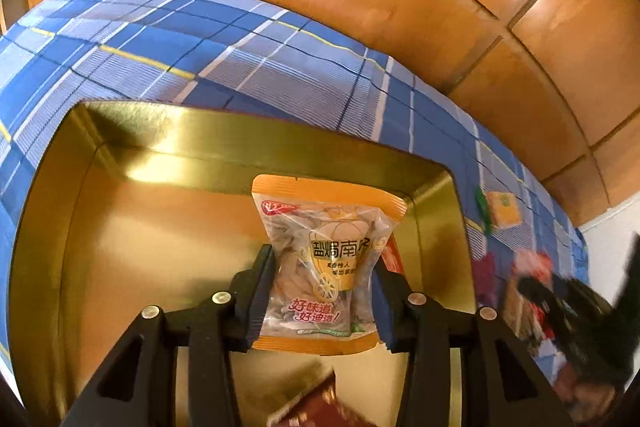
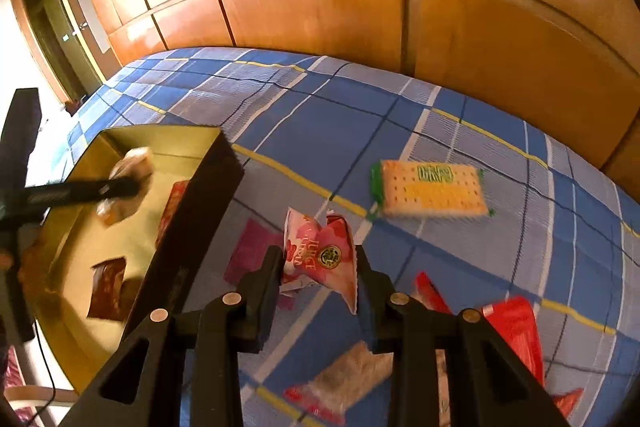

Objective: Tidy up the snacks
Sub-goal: 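Carry the chip bag into the gold tray with the left tool while the right tool grasps the pink packet, then open the left tool to drop the chip bag in the tray, then carry the pink packet over the gold tray and open the right tool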

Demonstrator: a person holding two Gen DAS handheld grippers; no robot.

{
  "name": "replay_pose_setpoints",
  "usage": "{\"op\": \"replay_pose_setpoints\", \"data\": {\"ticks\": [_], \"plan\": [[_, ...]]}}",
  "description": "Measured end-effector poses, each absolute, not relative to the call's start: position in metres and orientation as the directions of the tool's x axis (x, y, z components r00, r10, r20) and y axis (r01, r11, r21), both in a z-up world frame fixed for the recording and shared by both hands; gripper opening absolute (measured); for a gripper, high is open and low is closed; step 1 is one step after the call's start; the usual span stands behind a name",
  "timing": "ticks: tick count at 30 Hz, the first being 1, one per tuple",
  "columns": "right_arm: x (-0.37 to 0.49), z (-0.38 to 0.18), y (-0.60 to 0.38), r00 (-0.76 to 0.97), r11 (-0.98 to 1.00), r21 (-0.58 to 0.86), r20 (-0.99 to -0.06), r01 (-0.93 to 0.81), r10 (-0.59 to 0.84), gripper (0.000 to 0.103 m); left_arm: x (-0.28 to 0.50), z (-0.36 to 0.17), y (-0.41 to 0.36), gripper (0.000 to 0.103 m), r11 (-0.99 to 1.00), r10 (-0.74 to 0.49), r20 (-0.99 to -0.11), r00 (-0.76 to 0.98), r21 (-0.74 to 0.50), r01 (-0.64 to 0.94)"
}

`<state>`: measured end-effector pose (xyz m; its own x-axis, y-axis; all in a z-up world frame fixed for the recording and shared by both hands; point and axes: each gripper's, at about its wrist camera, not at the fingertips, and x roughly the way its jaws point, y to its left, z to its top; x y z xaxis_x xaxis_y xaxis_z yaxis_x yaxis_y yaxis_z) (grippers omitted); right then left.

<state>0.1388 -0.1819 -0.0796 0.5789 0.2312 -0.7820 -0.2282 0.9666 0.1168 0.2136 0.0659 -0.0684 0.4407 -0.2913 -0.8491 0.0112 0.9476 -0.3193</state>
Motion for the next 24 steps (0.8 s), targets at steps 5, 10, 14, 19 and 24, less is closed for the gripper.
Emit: {"op": "replay_pose_setpoints", "data": {"ticks": [5, 10, 14, 19, 24], "plan": [[0.116, -0.084, -0.181, 0.58, 0.968, 0.12, -0.782, -0.218, 0.228, 0.033, 0.209, -0.065, 0.065, 0.059, 0.955, -0.262, -0.849, 0.46, -0.297, -0.005], [0.097, -0.088, -0.178, 0.579, 0.968, 0.146, -0.779, -0.206, 0.241, 0.033, 0.173, -0.047, 0.065, 0.059, 0.967, -0.209, -0.83, 0.517, -0.255, -0.017], [0.083, -0.089, -0.172, 0.577, 0.962, 0.178, -0.772, -0.208, 0.268, 0.033, 0.138, -0.034, 0.064, 0.059, 0.98, -0.147, -0.813, 0.564, -0.198, -0.029], [0.064, -0.089, -0.156, 0.573, 0.953, 0.197, -0.765, -0.229, 0.296, 0.033, 0.102, -0.022, 0.065, 0.059, 0.987, -0.104, -0.785, 0.611, -0.155, -0.032], [0.05, -0.088, -0.14, 0.57, 0.943, 0.214, -0.754, -0.257, 0.326, 0.033, 0.071, -0.016, 0.067, 0.06, 0.991, -0.084, -0.769, 0.633, -0.129, -0.025]]}}
